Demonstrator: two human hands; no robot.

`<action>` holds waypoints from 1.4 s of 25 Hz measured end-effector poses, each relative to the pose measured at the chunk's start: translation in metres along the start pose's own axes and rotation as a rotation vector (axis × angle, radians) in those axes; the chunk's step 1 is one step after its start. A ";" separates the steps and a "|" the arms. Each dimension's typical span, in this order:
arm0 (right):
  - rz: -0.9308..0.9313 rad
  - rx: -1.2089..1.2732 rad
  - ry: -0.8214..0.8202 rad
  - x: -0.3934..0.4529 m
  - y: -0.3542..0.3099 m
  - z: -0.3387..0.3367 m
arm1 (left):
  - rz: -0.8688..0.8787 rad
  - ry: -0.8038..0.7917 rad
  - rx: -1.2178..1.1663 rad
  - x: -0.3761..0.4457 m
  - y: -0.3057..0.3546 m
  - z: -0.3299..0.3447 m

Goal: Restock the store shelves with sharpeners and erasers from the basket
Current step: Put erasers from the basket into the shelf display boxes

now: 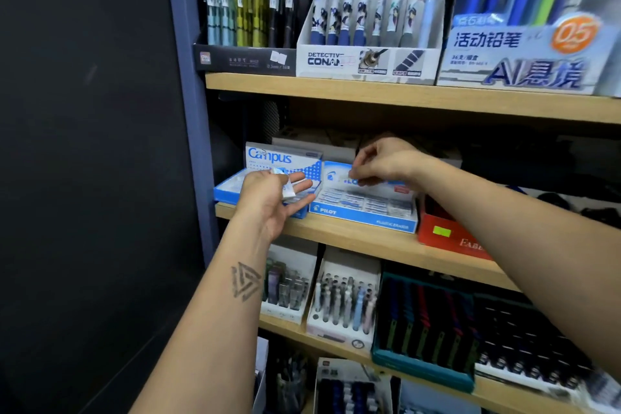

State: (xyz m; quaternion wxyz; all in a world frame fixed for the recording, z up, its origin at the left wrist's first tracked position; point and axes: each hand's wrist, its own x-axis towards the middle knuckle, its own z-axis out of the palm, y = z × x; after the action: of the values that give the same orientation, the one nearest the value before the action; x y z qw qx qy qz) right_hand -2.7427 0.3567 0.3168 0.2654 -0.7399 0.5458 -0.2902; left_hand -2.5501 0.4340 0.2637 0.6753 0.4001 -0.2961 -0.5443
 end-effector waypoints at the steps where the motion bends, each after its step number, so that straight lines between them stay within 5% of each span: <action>1: -0.010 -0.227 0.024 -0.001 0.004 -0.009 | 0.000 -0.010 0.020 -0.001 -0.002 0.006; 6: 0.041 -0.759 -0.025 -0.023 0.009 -0.040 | 0.009 -0.069 0.092 -0.013 -0.017 0.034; 16: 0.023 -0.998 -0.241 -0.027 0.015 -0.023 | -0.112 -0.169 0.096 -0.020 -0.031 0.045; 22: -0.066 -1.154 -0.142 -0.029 0.017 -0.011 | -0.129 -0.232 0.069 -0.019 -0.032 0.038; 25: -0.133 -0.921 -0.066 -0.022 0.012 -0.010 | -0.126 -0.209 0.050 -0.022 -0.032 0.038; 29: -0.350 -0.139 -0.146 -0.026 -0.006 -0.001 | -0.048 -0.143 0.140 -0.020 -0.026 0.034; 35: -0.436 -0.151 -0.145 -0.010 -0.009 0.031 | 0.047 0.059 0.187 -0.009 -0.009 0.013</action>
State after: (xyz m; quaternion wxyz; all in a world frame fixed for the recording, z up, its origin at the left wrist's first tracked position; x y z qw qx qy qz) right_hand -2.7166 0.3716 0.3004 0.1789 -0.8770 0.3727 -0.2450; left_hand -2.5677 0.4390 0.2631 0.6562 0.4702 -0.3348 -0.4861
